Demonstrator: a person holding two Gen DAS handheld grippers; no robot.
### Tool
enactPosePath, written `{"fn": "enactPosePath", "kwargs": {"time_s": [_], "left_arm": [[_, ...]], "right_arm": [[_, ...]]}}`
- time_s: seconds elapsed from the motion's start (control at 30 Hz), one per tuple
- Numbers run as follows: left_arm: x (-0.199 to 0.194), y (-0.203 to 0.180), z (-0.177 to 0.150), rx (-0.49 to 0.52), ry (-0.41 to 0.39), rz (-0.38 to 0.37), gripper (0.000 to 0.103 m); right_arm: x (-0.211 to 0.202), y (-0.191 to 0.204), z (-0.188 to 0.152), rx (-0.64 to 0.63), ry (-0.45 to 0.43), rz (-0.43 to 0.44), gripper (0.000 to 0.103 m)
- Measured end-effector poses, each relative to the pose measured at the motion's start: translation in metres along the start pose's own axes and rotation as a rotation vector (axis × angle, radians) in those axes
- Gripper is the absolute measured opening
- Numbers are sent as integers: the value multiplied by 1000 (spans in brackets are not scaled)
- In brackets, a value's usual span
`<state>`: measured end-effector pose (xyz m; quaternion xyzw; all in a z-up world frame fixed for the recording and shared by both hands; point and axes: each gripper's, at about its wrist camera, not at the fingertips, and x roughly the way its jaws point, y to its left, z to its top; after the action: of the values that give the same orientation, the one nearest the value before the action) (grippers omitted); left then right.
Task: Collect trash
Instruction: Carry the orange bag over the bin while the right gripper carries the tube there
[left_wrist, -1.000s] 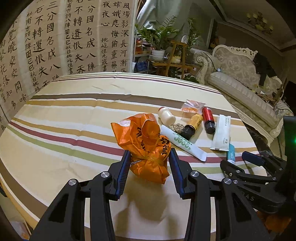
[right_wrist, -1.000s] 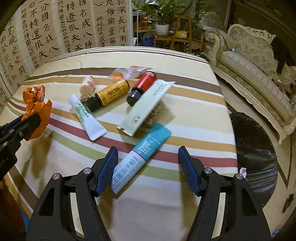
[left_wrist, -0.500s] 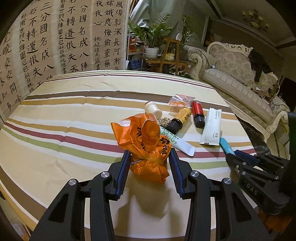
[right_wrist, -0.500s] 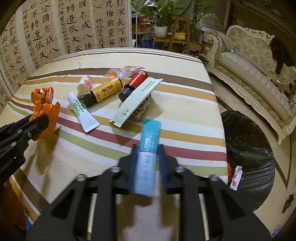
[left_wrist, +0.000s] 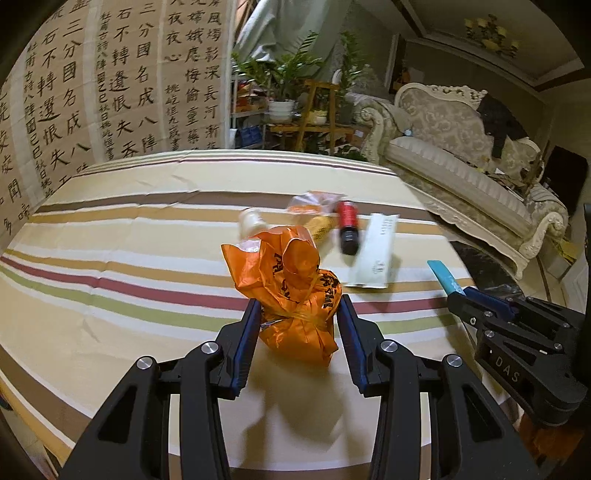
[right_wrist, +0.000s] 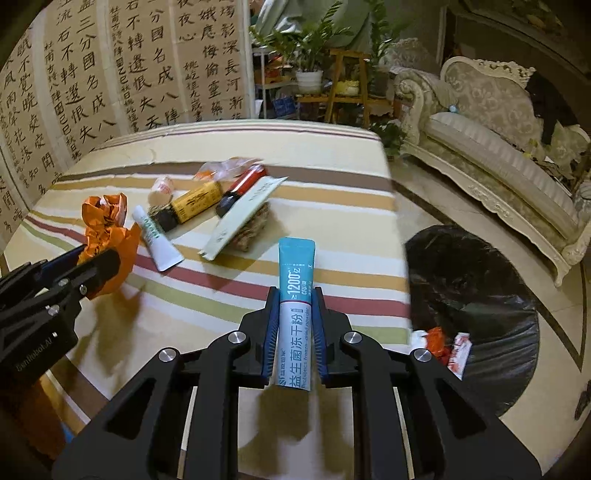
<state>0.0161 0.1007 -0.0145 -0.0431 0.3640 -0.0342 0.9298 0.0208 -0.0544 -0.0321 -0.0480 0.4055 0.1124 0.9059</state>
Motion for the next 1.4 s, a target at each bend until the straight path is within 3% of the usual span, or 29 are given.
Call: {"fn": "enactPosePath", "kwargs": {"time_s": [0.77,1.07,1.4], "left_arm": [[37,-146,17,235,-8,-157,43],[56,-188,21,304,8,-177,43],[74,-206,20,326,37,-168,43]], "right_arm": [[-21,-156,-29,265,-61,-217,17],[-11,-192,-35,323,-54,-239,18],[2,-206,-36,346,-41,-245,18]]}}
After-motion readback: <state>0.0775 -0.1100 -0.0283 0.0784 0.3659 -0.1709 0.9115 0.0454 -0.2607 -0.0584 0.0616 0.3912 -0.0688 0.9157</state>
